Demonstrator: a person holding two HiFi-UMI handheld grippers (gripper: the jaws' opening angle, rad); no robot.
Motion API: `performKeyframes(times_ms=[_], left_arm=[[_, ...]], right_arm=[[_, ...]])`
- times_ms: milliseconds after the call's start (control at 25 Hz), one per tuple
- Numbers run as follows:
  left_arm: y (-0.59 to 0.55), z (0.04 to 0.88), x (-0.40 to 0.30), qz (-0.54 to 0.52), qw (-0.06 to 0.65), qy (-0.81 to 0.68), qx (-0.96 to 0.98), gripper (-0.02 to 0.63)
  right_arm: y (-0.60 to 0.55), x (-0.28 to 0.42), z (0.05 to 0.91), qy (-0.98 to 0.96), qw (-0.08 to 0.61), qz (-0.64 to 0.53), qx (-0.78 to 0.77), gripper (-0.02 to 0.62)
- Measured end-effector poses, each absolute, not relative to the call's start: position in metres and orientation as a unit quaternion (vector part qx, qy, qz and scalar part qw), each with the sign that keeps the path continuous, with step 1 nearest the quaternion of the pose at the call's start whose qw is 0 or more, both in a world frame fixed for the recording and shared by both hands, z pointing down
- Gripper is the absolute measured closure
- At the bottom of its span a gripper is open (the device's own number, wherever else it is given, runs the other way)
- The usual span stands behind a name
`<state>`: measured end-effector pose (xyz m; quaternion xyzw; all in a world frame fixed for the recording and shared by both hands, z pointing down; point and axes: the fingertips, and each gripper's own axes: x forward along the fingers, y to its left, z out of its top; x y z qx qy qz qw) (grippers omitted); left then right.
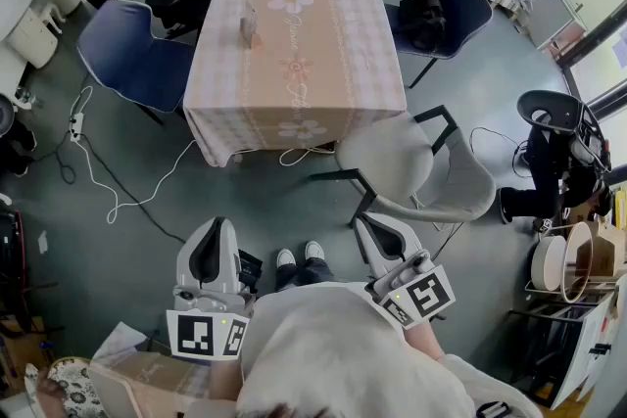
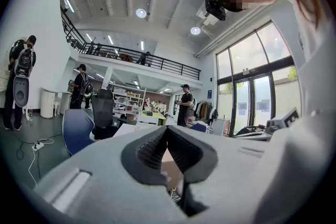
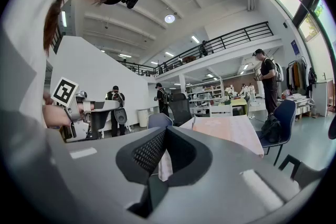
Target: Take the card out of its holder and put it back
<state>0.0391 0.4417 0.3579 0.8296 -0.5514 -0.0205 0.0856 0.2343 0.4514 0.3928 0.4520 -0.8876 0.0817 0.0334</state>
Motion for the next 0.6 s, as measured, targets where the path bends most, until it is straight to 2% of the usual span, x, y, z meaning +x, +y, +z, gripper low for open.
performKeyframes(times_ms=[440,600], left_arm=[[0.433,0.358,0.057,-0.021,0.081,-0.558,0.826,0.606],[0.426,0.358,0.068,-0.022,0.078,-0.560,0.824,0.606]], right_arm=[[0.442,0.254,0.397,-0.890,0.034,0.083,0.447,0.600],[0.435,0.261,0.395,-0.898,0.011,0.086,0.431,0.598]])
